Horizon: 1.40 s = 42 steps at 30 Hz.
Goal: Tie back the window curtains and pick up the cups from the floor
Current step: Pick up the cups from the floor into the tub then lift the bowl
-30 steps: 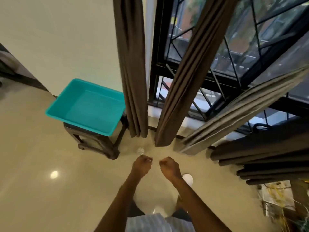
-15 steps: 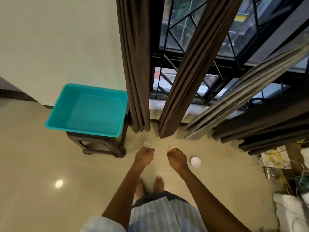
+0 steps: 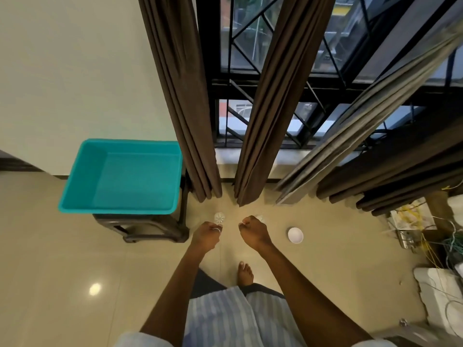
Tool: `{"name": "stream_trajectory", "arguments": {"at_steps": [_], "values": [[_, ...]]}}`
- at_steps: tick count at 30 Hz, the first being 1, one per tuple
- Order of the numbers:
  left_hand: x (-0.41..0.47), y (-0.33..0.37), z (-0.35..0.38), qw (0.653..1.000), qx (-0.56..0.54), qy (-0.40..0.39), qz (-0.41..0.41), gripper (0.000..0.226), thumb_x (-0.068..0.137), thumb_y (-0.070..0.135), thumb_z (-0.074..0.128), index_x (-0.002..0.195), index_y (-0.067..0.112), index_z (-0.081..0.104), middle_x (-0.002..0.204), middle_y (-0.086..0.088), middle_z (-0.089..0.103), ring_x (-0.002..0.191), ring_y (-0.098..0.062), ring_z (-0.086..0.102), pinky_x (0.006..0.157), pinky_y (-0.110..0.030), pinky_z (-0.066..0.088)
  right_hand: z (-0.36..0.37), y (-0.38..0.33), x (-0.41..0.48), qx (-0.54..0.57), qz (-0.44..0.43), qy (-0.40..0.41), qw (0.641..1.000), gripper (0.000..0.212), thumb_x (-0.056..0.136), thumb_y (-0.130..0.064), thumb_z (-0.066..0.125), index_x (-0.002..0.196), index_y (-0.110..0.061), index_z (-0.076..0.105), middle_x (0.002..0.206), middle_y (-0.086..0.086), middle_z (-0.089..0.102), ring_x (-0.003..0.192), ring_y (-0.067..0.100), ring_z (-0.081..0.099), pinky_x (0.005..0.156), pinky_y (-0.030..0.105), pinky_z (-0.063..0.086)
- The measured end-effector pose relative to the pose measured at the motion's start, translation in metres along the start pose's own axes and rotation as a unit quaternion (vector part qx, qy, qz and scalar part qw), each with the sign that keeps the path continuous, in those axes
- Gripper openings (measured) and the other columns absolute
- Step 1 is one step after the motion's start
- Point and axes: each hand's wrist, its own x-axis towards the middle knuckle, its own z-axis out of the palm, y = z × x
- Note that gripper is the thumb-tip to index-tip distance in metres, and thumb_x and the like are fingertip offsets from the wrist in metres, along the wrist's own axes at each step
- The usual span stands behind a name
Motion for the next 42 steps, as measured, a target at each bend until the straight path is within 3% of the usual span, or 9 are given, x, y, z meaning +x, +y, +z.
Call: {"name": "stream_trajectory", "arguments": {"at_steps": [2, 6, 17, 20, 27, 32, 36, 39, 42], "values": [[0.006, 0.008, -0.01, 1.0, 0.025, 0.0, 0.014, 0.015, 0.099, 0.024, 0.055, 0.108, 0.014, 0.063, 0.11, -0.011, 0.066, 0.105, -0.031, 0.065, 0.099, -0.048, 0.053, 0.003, -0.006, 0.005, 0.025, 0.011, 0.015, 1.0, 0.032, 0.095, -0.028, 0.058, 0.12, -0.009, 0.064, 0.122, 0.012, 0.069, 0.11, 0.032, 0.066, 0.096, 0.041, 0.055], [0.02, 0.014, -0.03, 0.999, 0.026, -0.007, 0.032, 0.015, 0.1, 0.034, 0.054, 0.102, 0.02, 0.06, 0.106, -0.006, 0.065, 0.106, -0.028, 0.065, 0.102, -0.049, 0.051, 0.018, -0.025, 0.0, 0.054, 0.023, 0.044, 0.997, 0.029, 0.097, -0.028, 0.059, 0.117, -0.009, 0.065, 0.116, 0.006, 0.068, 0.11, 0.029, 0.065, 0.095, 0.034, 0.053], [0.068, -0.025, -0.071, 0.991, 0.106, -0.076, -0.006, 0.032, 0.093, 0.033, 0.061, 0.119, 0.013, 0.061, 0.121, -0.012, 0.067, 0.111, -0.031, 0.065, 0.1, -0.049, 0.052, 0.076, -0.039, 0.007, 0.017, 0.064, 0.013, 0.998, 0.037, 0.102, -0.025, 0.055, 0.136, -0.008, 0.055, 0.142, 0.008, 0.059, 0.132, 0.028, 0.054, 0.111, 0.034, 0.041], [0.087, -0.027, -0.067, 0.977, 0.198, -0.073, 0.0, 0.042, 0.096, 0.045, 0.056, 0.126, 0.015, 0.059, 0.122, -0.007, 0.067, 0.113, -0.026, 0.065, 0.103, -0.043, 0.051, 0.088, -0.031, 0.025, 0.008, 0.069, -0.012, 0.998, 0.038, 0.103, -0.025, 0.054, 0.137, -0.008, 0.054, 0.143, 0.008, 0.058, 0.133, 0.027, 0.054, 0.111, 0.034, 0.041], [0.188, -0.086, -0.034, 0.962, 0.26, -0.081, -0.016, 0.046, 0.096, 0.047, 0.054, 0.125, 0.012, 0.06, 0.124, -0.006, 0.066, 0.114, -0.027, 0.064, 0.103, -0.044, 0.05, 0.13, 0.029, 0.124, -0.022, 0.076, -0.056, 0.995, 0.038, 0.102, -0.025, 0.051, 0.136, -0.007, 0.055, 0.139, 0.009, 0.06, 0.127, 0.029, 0.057, 0.105, 0.032, 0.043], [0.288, -0.136, -0.003, 0.972, 0.216, -0.072, -0.051, 0.045, 0.087, 0.049, 0.059, 0.117, 0.017, 0.064, 0.119, -0.005, 0.069, 0.108, -0.024, 0.068, 0.099, -0.046, 0.053, 0.165, 0.075, 0.211, 0.019, 0.098, -0.052, 0.994, 0.039, 0.098, -0.023, 0.051, 0.134, -0.009, 0.058, 0.13, 0.012, 0.065, 0.114, 0.035, 0.065, 0.101, 0.045, 0.052], [0.347, -0.151, 0.022, 0.981, 0.178, -0.061, -0.045, 0.034, 0.092, 0.033, 0.054, 0.119, 0.013, 0.063, 0.117, -0.011, 0.069, 0.108, -0.032, 0.067, 0.096, -0.049, 0.054, 0.197, 0.112, 0.28, 0.037, 0.108, -0.047, 0.992, 0.04, 0.097, -0.022, 0.049, 0.134, -0.011, 0.057, 0.132, 0.012, 0.064, 0.116, 0.033, 0.064, 0.1, 0.046, 0.053], [0.405, -0.176, 0.042, 0.982, 0.176, -0.058, -0.035, 0.043, 0.083, 0.032, 0.049, 0.118, 0.013, 0.064, 0.123, -0.013, 0.066, 0.115, -0.034, 0.063, 0.101, -0.051, 0.051, 0.223, 0.141, 0.33, 0.025, 0.11, -0.052, 0.992, 0.041, 0.099, -0.022, 0.047, 0.138, -0.011, 0.055, 0.137, 0.012, 0.061, 0.123, 0.032, 0.059, 0.105, 0.042, 0.049], [0.452, -0.191, 0.06, 0.979, 0.198, -0.05, -0.016, 0.041, 0.093, 0.019, 0.046, 0.132, 0.016, 0.057, 0.136, -0.012, 0.059, 0.124, -0.034, 0.057, 0.107, -0.046, 0.047, 0.245, 0.165, 0.379, 0.018, 0.105, -0.058, 0.993, 0.042, 0.101, -0.019, 0.046, 0.141, -0.009, 0.052, 0.142, 0.012, 0.058, 0.129, 0.031, 0.054, 0.108, 0.035, 0.044]]}}
